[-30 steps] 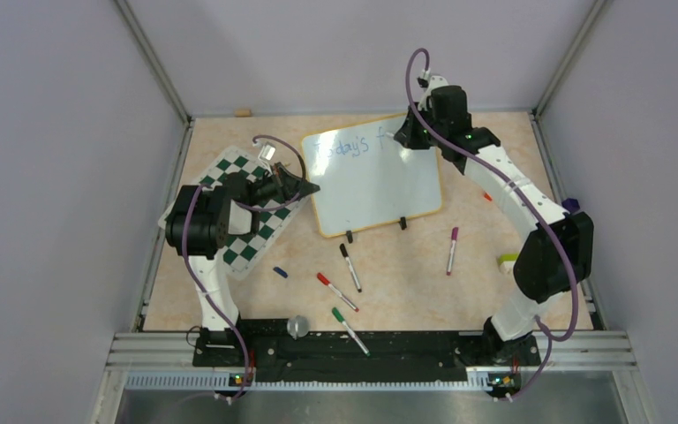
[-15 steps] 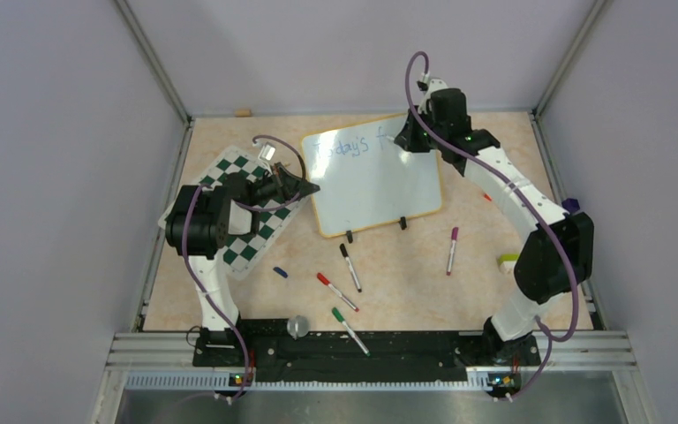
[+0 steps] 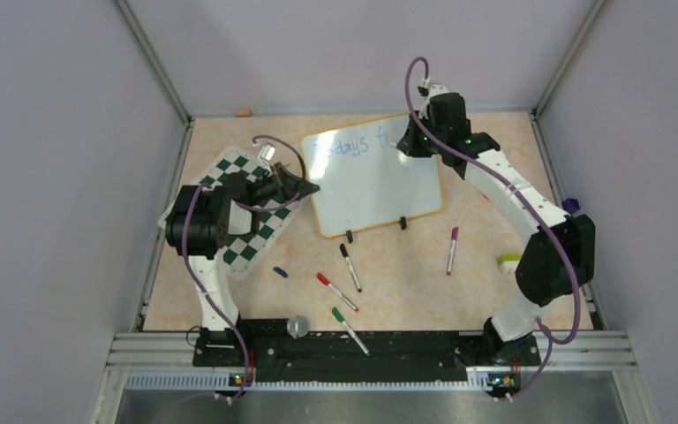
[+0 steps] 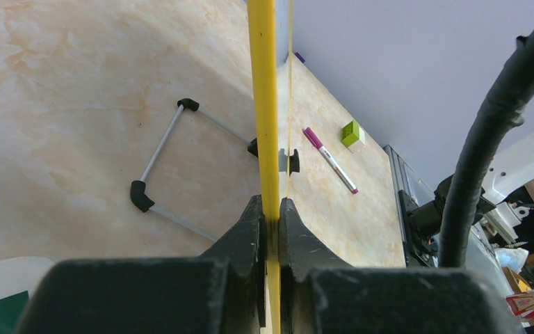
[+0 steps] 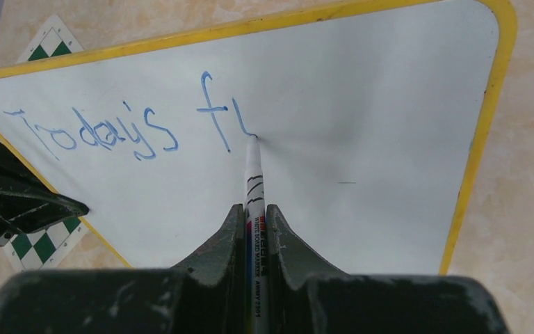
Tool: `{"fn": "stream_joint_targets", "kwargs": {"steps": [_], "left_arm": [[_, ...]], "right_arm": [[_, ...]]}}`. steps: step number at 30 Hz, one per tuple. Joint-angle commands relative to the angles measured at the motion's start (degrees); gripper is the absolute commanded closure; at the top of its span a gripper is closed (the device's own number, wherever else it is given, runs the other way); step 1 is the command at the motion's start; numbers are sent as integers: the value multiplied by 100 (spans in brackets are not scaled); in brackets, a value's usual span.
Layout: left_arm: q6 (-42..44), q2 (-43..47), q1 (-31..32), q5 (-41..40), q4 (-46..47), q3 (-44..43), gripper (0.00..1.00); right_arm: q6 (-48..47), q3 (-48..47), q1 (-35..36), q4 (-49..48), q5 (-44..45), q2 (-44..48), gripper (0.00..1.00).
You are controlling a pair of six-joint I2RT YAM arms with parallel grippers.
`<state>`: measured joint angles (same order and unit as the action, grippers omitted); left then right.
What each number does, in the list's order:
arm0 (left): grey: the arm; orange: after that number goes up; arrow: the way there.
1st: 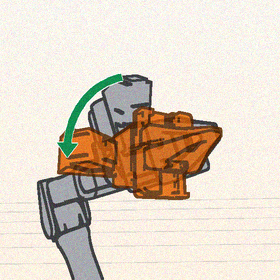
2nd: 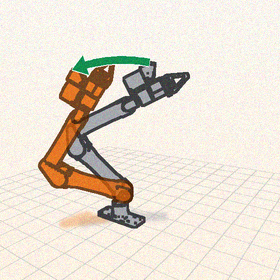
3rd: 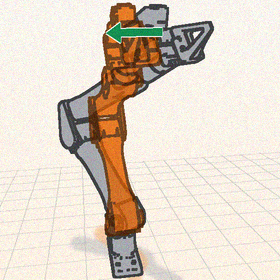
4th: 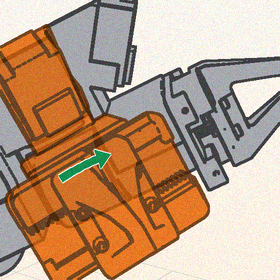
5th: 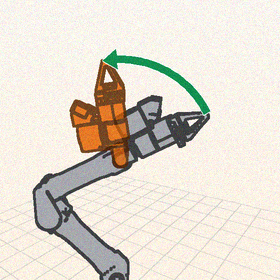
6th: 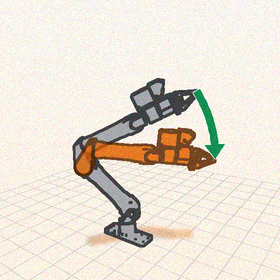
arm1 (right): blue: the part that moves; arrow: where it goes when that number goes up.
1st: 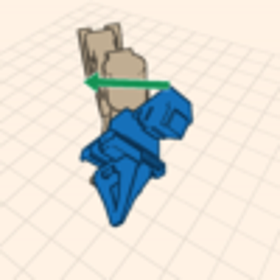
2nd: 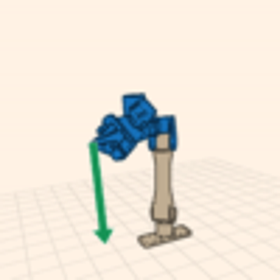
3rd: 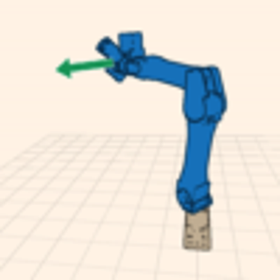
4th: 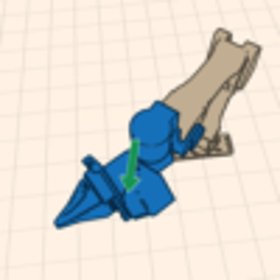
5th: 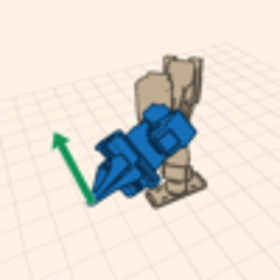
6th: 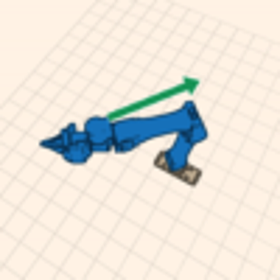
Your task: Write a sentence on the whiteboard
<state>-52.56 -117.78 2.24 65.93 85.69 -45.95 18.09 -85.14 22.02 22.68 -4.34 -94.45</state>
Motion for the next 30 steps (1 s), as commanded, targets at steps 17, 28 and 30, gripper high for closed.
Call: {"fn": "stream_joint_targets", "kwargs": {"steps": [17,28,30], "left_arm": [[484,109,-30,3,708,44,100],[488,117,-22,-10,712,66,100],[491,120,-22,-15,712,68,100]], "right_arm": [[-132,-885,-11,155,463,-322,100],[-108,-994,-7,162,457,-371,100],[-107,-926,-10,171,457,-348,100]]}}
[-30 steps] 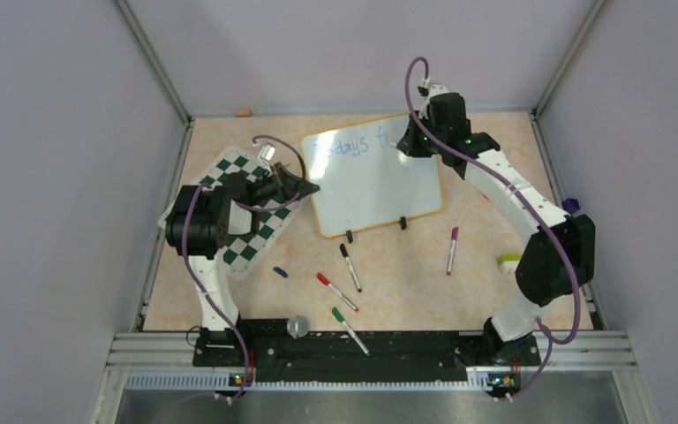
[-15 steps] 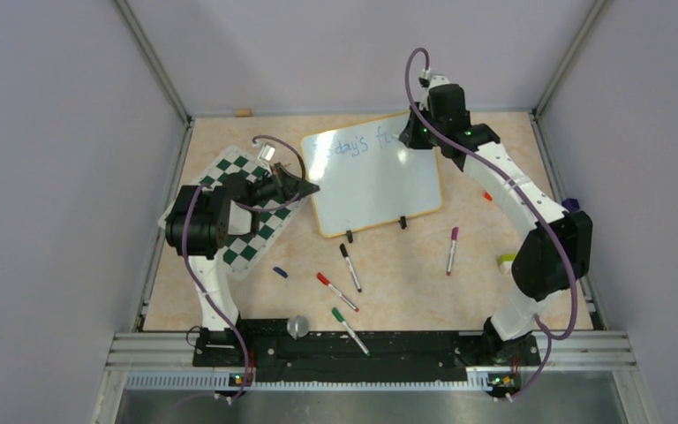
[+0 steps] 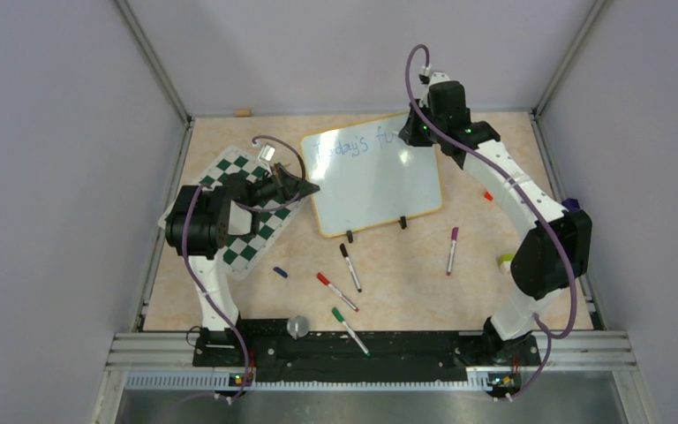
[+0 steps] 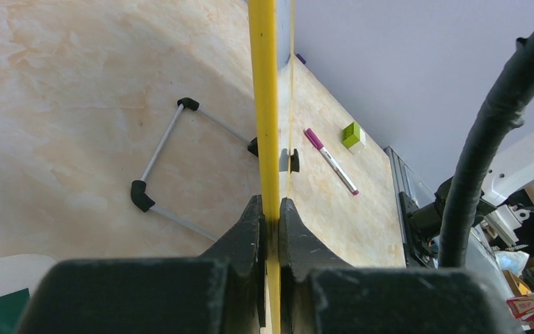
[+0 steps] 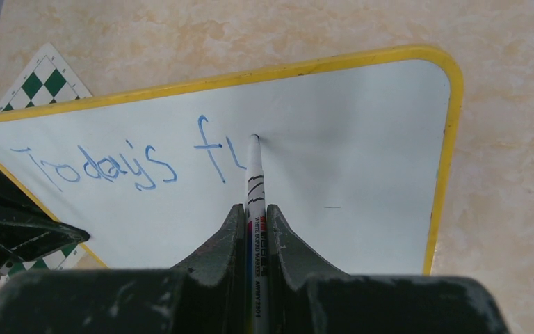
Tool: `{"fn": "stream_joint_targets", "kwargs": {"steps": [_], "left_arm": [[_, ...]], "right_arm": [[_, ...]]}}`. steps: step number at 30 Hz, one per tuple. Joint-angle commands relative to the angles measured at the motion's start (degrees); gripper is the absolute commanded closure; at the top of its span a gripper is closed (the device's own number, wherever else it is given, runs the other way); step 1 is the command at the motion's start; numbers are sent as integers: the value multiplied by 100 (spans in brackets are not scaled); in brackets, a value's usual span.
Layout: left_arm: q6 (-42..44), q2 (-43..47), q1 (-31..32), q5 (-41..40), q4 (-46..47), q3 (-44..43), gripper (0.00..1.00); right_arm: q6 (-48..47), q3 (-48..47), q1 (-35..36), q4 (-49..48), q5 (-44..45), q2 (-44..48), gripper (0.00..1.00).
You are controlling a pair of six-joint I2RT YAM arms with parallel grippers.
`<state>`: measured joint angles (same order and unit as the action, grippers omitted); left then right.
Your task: Write a sentence on the whiteboard
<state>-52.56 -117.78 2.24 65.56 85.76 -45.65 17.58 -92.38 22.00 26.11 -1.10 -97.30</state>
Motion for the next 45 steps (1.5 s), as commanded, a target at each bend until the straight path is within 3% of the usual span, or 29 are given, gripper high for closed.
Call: {"fn": "stream_joint_targets", "kwargs": {"steps": [1,16,23,34,45], "left_arm": [[489,121,-22,30,706,24,100],[487,109,-22,21,706,29,100],[475,111,-22,44,706,14,100],[469,114,-19,45,706,21,100],[485,139,-17,57,706,46,100]], "right_arm": [[-56,-157,-18,-172,134,-30,100],[8,637,-9,-169,171,399,100],[-9,482,-9,-50,370,443,100],[-73,326,-16,-262,-188,826,100],[-46,-188,-32,-170,84,427,100]]}}
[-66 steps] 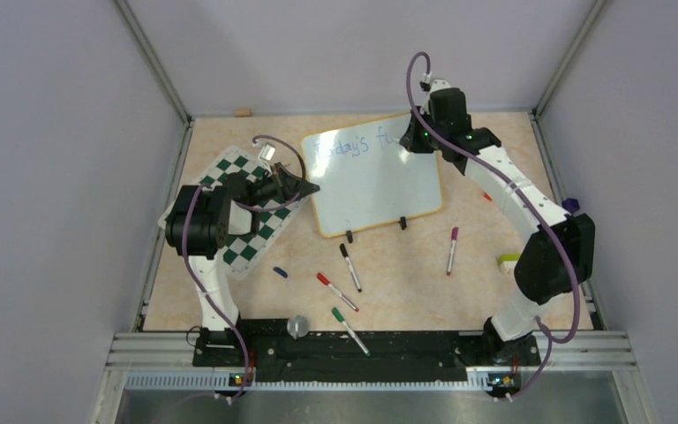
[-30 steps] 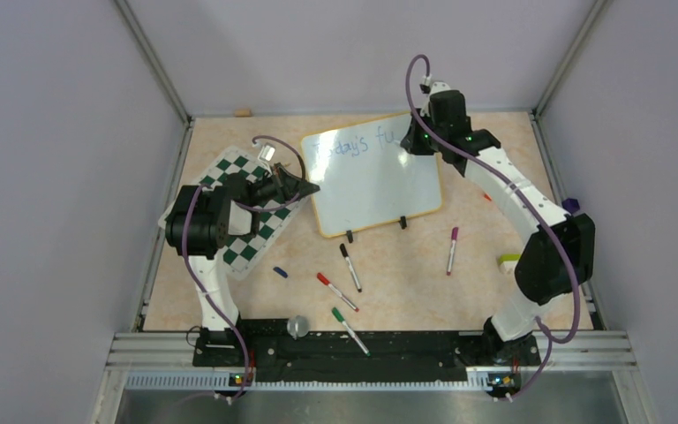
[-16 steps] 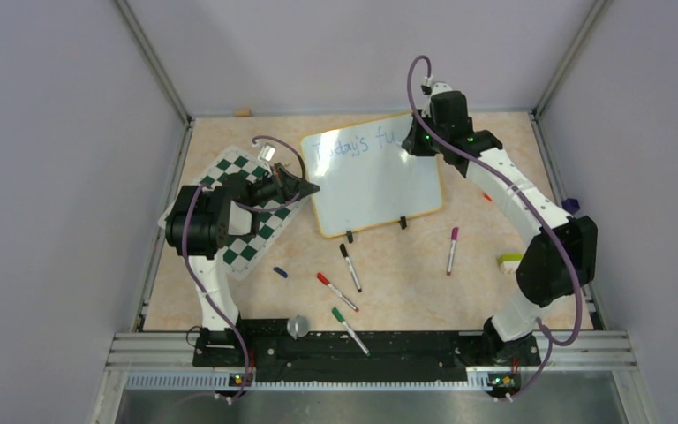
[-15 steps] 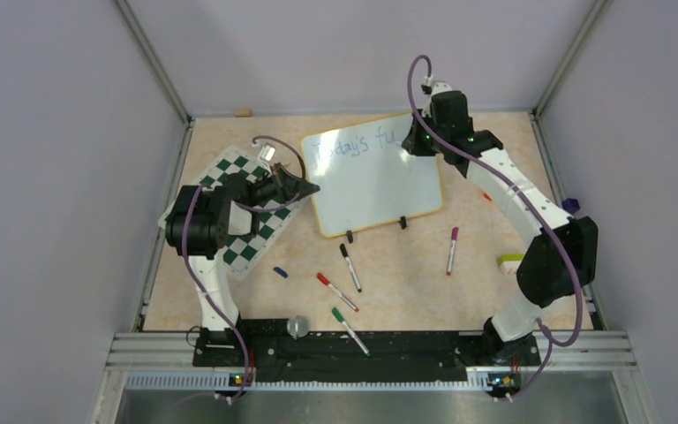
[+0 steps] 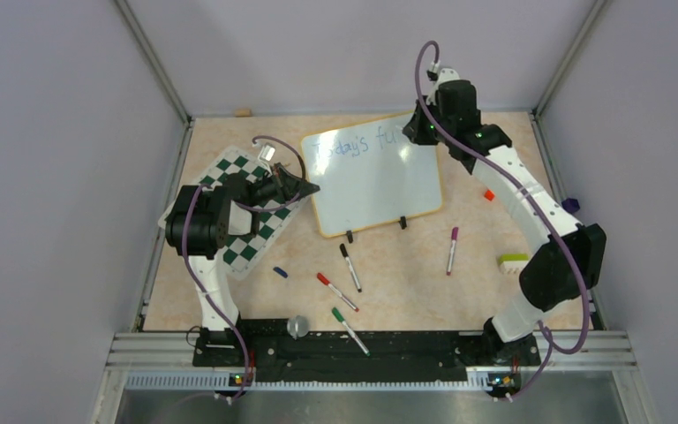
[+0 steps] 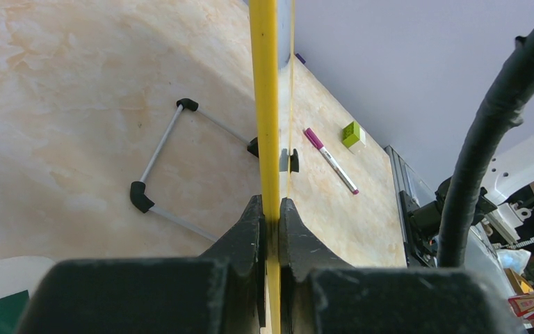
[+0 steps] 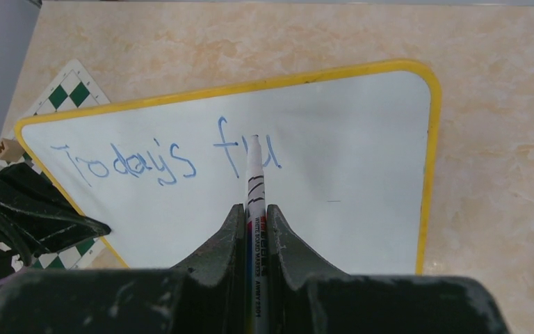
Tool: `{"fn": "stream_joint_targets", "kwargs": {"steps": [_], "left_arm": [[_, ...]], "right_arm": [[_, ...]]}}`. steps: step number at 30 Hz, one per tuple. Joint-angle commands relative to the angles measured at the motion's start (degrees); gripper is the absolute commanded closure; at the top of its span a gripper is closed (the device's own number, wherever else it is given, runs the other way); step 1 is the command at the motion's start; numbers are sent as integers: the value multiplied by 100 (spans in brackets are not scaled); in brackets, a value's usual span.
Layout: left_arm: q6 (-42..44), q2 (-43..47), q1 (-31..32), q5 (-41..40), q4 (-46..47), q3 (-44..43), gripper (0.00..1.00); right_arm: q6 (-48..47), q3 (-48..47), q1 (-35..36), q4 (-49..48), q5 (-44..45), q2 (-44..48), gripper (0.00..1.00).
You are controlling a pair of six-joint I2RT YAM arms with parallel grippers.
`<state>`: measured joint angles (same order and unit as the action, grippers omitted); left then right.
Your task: Write a sentence on the whiteboard
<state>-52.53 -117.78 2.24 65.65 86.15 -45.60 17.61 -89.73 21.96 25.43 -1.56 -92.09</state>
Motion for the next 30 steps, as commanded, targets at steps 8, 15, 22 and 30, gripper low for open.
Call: {"fn": "stream_joint_targets", "kwargs": {"steps": [8,15,22,30], "left_arm": [[485,141,-21,44,666,40,100],[478,132,-21,41,666,27,100],[488,128,-22,40,666,42,100],[486,130,-18,45,666,28,100]], "right_arm": [[-104,-682,-35,-102,130,-371,100],[-152,-699,-39,-84,387,-484,100],[-145,-727,-45,-89,390,-573,100],[-146,-798,-54,-83,372,-676,100]]}}
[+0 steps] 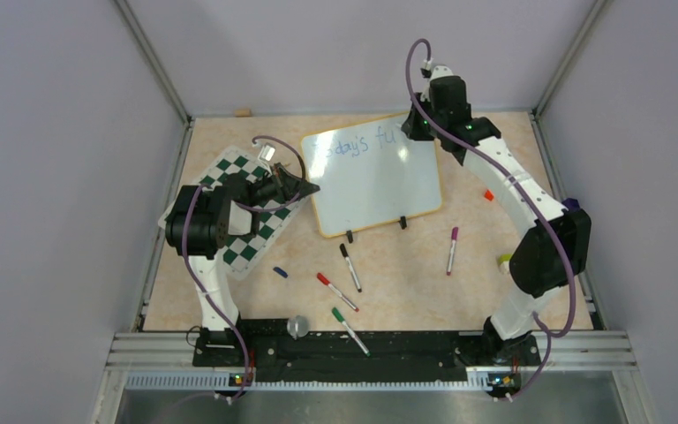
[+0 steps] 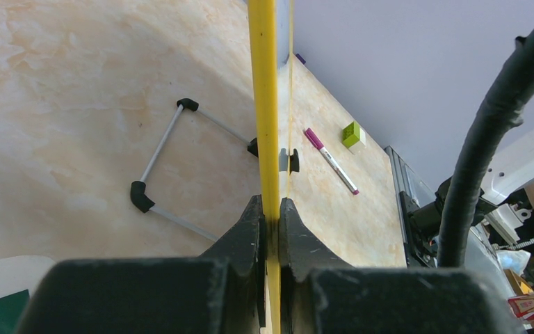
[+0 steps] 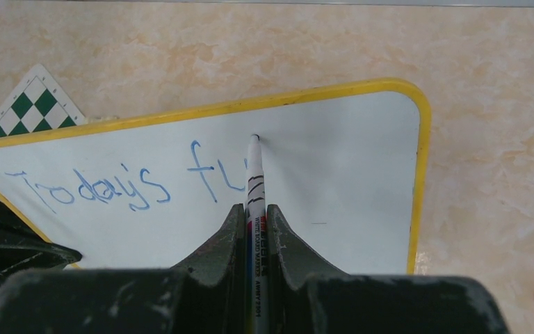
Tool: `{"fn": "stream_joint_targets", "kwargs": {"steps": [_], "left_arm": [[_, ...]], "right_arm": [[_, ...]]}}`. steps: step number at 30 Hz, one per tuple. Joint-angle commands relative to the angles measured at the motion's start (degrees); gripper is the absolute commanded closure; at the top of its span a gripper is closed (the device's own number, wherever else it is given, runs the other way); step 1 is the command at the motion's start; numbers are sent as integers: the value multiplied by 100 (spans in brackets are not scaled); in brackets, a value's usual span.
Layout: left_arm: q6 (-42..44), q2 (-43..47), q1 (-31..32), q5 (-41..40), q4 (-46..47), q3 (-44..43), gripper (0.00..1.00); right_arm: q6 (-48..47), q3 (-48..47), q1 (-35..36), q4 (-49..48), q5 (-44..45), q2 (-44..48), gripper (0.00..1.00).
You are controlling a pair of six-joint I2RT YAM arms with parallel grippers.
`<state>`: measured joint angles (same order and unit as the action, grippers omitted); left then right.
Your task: Write a sentence on the whiteboard
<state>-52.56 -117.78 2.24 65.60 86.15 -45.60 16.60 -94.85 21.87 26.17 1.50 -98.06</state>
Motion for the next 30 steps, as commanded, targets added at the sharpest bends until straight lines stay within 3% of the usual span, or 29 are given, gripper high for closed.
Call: {"fn": "stream_joint_targets", "kwargs": {"steps": [1,21,30], "left_arm": [[489,132,-26,45,666,38,100],[490,130,-23,49,666,32,100],[457,113,-21,58,666,14,100]], "right_arm": [[-45,-282,-50,-156,62,-76,100],[172,946,-45,-153,-55,543,100],[189,1005,-44,-156,-56,665,100]]}}
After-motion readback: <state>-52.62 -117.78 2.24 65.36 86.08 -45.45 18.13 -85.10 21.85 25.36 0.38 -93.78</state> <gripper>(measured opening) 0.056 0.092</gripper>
